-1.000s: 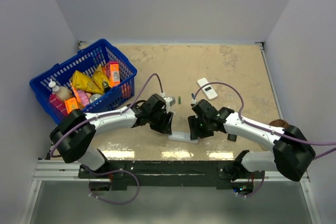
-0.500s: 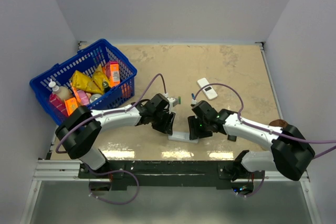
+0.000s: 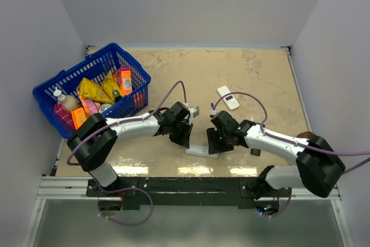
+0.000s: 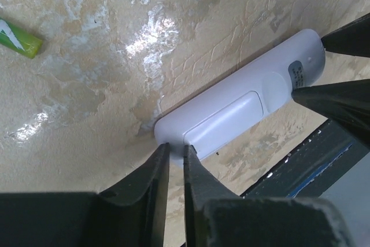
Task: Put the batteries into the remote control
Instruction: Load the battery cover into the remote control.
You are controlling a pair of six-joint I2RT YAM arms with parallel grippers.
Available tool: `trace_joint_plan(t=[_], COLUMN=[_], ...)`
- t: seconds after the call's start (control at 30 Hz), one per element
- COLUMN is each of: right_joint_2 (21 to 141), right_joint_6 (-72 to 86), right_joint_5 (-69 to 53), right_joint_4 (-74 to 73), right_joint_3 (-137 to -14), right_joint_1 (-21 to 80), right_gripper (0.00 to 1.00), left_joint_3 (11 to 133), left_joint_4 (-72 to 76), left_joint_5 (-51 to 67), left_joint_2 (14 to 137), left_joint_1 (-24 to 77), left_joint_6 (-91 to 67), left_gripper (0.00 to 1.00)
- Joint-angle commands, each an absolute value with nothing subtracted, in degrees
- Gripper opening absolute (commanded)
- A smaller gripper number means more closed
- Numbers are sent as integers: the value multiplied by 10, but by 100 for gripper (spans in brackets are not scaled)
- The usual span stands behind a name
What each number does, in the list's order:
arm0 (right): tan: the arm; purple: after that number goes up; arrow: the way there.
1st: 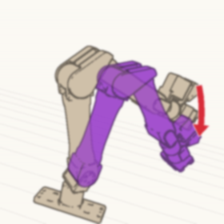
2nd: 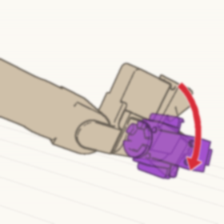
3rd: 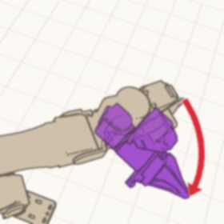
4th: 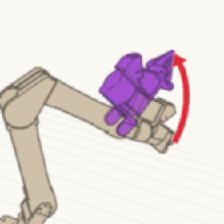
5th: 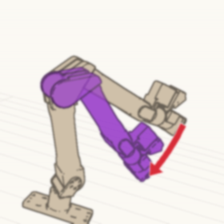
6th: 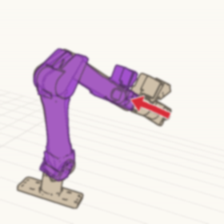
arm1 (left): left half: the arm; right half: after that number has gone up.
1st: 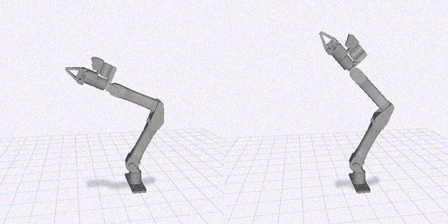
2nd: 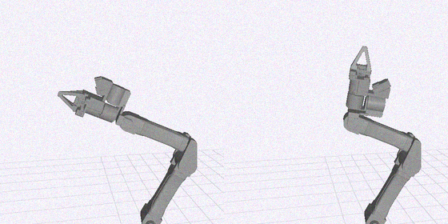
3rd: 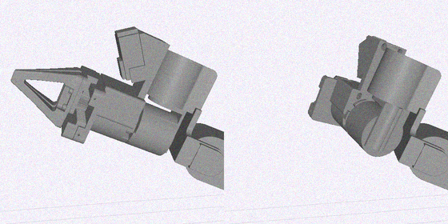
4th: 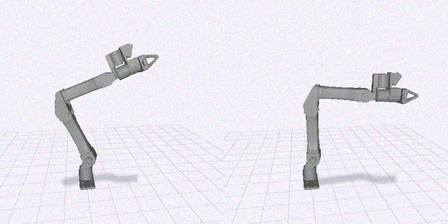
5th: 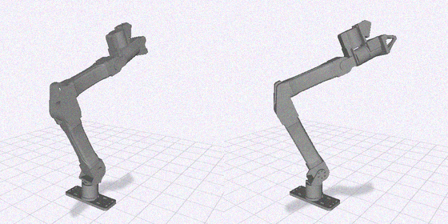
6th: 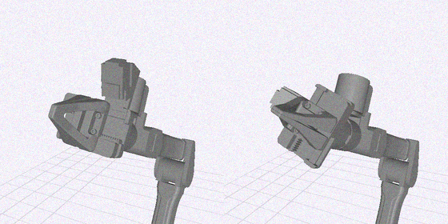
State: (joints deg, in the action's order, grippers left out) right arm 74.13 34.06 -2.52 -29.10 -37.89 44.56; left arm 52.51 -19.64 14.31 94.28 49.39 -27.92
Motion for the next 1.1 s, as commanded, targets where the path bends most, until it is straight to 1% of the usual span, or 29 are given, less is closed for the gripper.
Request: trace_joint_plan(t=[0.0,0.03,0.07,0.2,0.27,0.3,0.37,0.43,0.47,0.53,0.6,0.67,0.87,1.07], right_joint_2=[753,753,756,760,760,759,756,750,748,740,733,728,711,685], right_joint_6=[341,341,340,338,337,336,335,332,331,329,327,326,316,315], right_joint_5=[-29,-29,-30,-32,-29,-28,-26,-19,-18,-11,-5,-2,10,33], right_joint_4=[-279,-279,-277,-276,-276,-278,-281,-286,-288,-293,-295,-301,-316,-326], right_joint_3=[-382,-382,-382,-384,-386,-388,-391,-395,-397,-403,-408,-412,-439,-454], right_joint_1=[444,444,443,443,443,443,443,443,444,443,443,443,444,444], right_gripper=[52,52,52,52,52,52,52,52,52,52,52,52,52,52], left_joint_3=[537,540,541,558,568,570,574,581,583,589,591,595,605,604], left_joint_4=[-241,-249,-266,-300,-304,-305,-302,-307,-308,-306,-300,-294,-289,-282], left_joint_5=[135,128,112,77,75,75,65,35,31,26,28,29,43,73], left_joint_2=[970,974,981,1001,1001,999,980,957,950,928,913,894,882,898], left_joint_1=[507,509,511,532,546,548,548,546,541,534,523,520,520,525], left_joint_6=[-265,-264,-264,-260,-266,-271,-280,-289,-295,-302,-311,-314,-314,-308], left_gripper=[15,11,10,9,11,15,18,25,27,28,32,34,39,47])
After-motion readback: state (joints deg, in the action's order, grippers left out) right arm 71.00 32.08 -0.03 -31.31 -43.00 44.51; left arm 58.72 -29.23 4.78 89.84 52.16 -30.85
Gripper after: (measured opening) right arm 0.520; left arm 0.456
